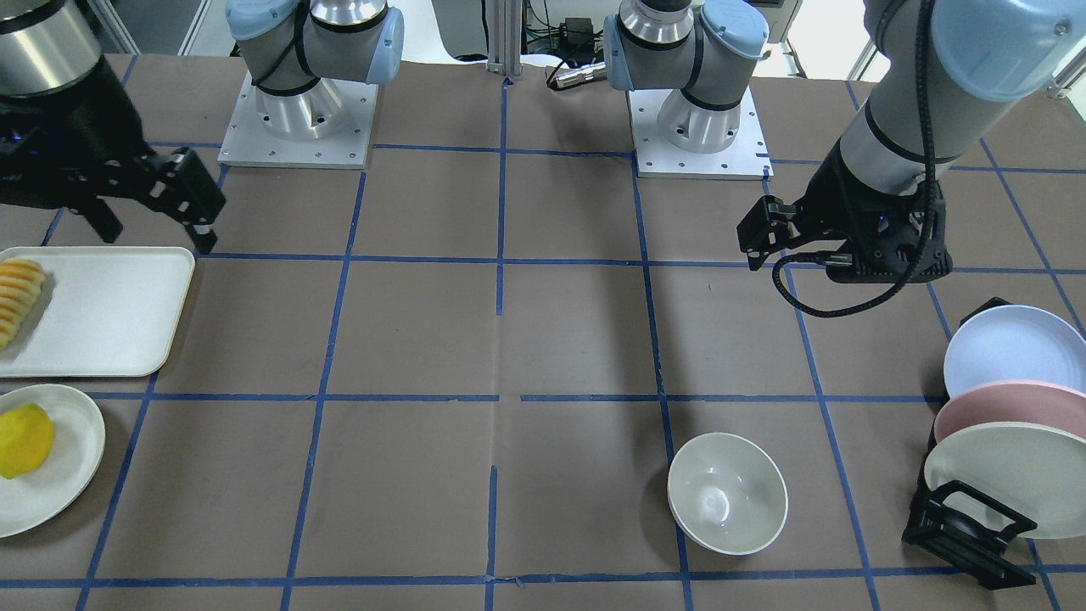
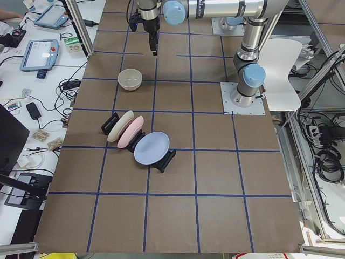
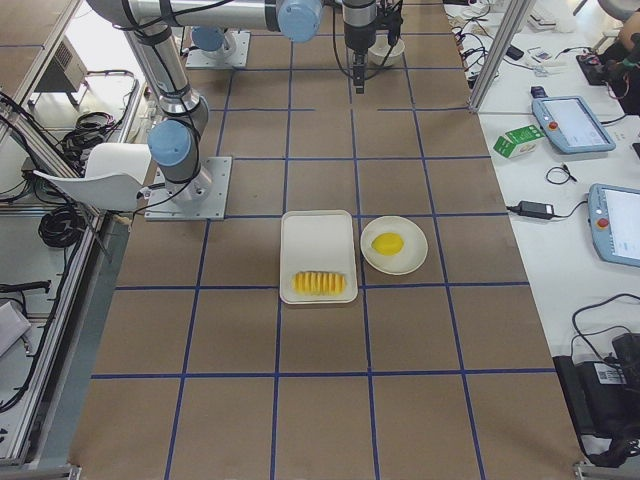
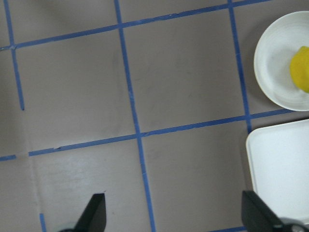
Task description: Place bowl and put lemon in it
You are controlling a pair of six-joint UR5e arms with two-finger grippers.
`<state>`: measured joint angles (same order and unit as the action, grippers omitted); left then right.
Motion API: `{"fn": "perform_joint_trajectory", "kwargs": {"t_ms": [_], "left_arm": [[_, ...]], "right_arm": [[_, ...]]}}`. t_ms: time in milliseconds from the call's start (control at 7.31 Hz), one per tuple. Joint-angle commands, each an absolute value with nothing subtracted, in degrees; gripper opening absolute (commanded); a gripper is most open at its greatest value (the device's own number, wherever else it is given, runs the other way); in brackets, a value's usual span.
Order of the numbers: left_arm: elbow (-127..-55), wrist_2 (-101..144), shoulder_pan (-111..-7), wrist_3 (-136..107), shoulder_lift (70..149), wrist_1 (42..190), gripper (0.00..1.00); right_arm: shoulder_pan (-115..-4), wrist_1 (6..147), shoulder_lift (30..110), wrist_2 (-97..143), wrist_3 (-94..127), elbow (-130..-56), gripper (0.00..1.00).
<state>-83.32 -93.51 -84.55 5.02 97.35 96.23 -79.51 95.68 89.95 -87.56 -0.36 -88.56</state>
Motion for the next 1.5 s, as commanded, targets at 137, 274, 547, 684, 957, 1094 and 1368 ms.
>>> {"fn": "perform_joint_trajectory", "kwargs": {"t_ms": [137, 274, 547, 684, 957, 1094, 1368], "left_arm": [[-84.0, -93.3, -84.6, 5.1, 97.5, 97.0, 1.00], [-84.0, -93.2, -84.6, 5.1, 97.4, 96.9, 1.00], [-84.0, -93.8, -84.5, 5.0, 97.6, 96.8, 1.00], [-84.1, -94.0, -84.5, 5.0, 97.4, 96.6, 1.00], [-84.1, -94.0, -84.5, 4.8, 96.7, 95.6, 1.00], [-84.0, -94.0, -84.6, 4.8, 96.2, 95.5, 1.00], [-84.4, -94.0, -84.6, 4.4, 96.5, 93.5, 1.00]], "right_arm": [[-62.6, 96.7, 88.6, -87.5, -25.6, -88.9, 1.00], [-57.4, 96.7, 86.2, -87.1, -32.8, -88.3, 1.00], [-52.6, 101.5, 82.0, -87.0, -40.7, -88.4, 1.00], [-52.6, 101.5, 81.5, -87.0, -40.7, -88.4, 1.00], [-53.5, 107.3, 75.5, -86.7, -40.2, -88.9, 1.00], [-53.6, 111.1, 70.1, -86.7, -40.1, -88.9, 1.00], [-57.8, 115.4, 64.9, -86.6, -38.9, -88.9, 1.00]]}}
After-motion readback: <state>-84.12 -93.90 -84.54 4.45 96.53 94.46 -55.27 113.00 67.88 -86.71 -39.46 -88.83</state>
